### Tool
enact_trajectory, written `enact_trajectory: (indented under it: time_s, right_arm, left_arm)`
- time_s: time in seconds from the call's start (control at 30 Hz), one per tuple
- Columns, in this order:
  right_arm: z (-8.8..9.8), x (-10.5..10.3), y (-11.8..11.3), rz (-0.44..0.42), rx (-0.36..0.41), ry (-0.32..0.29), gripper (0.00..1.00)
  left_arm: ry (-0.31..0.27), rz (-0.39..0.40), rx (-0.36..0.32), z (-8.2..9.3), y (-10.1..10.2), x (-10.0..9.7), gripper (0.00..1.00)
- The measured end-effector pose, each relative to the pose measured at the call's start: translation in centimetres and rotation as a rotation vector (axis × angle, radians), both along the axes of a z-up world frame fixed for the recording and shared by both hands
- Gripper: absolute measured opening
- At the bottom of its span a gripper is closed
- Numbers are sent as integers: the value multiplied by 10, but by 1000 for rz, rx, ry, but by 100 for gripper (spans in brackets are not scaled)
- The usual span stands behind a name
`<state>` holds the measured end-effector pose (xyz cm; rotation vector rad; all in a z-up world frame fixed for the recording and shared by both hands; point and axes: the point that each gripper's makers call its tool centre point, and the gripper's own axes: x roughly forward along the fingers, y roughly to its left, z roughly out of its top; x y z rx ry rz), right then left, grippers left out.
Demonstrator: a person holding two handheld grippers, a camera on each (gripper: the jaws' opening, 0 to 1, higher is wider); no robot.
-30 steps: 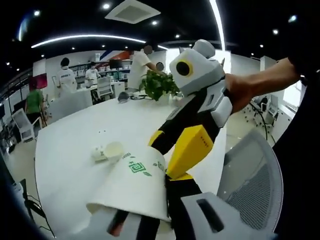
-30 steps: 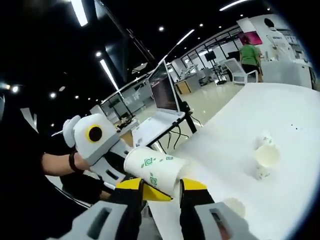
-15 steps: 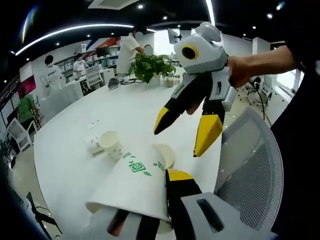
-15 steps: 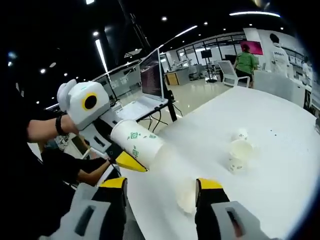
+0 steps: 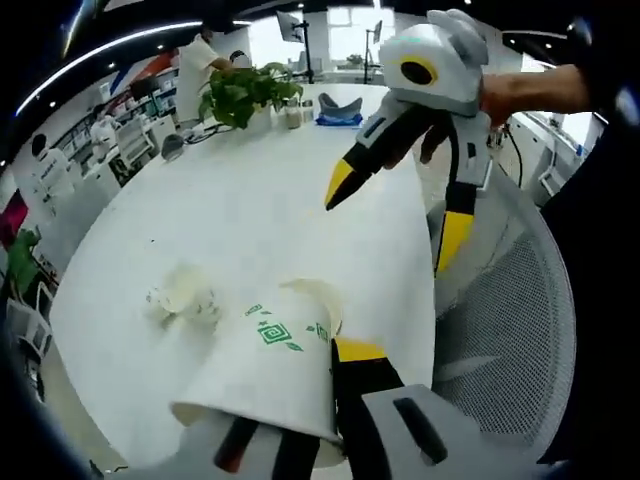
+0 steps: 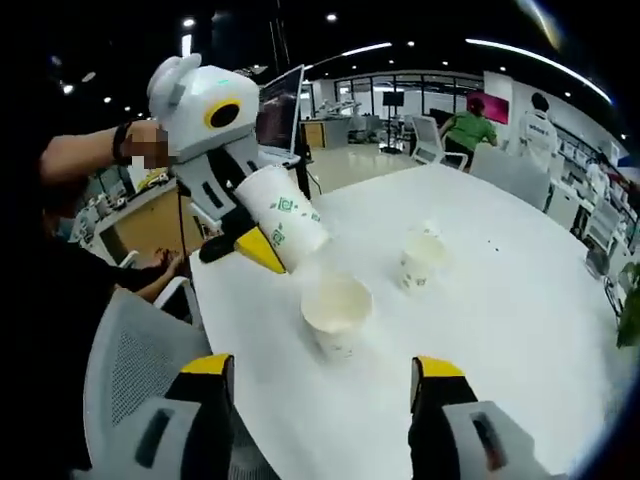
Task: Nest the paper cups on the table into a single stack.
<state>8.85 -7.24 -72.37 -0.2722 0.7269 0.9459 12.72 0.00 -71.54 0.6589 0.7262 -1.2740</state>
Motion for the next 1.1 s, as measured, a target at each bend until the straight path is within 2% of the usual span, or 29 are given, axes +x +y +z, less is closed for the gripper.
enact_trajectory:
  time_s: [0.1,0.17,0.3,0.4,0.57,0.73,0.87,1.1]
  right_arm:
    - [-17,-10,-10,-23,-20,10,74]
    - [-23,-17,-14,-47,-14,29,74]
    - [-31,-23,-21,-75,-4,47,74]
    - [-40,-28,-26,-70,-32,43,74]
    - [-40,-33,-30,-72,-40,40,74]
    - [-42,-33,-33,-70,-46,38,74]
    - [-41,-32,-34,-76,-34,39,74]
    - [-42,-33,-36,-85,-22,46,74]
  left_arm:
    - [52,-53,55,-9,-7,-2,0]
    - [42,-70,90,-18,-7,7,0]
    - [72,-124,158,-21,-10,3,0]
    - [86,-177,233,-29,-8,3,0]
    - [95,-213,275,-35,-15,9,0]
    - [112,-250,303,-34,-23,2,0]
    - [115,-275,352,-37,-17,2,0]
    - [126,-291,385,-39,-18,-2,0]
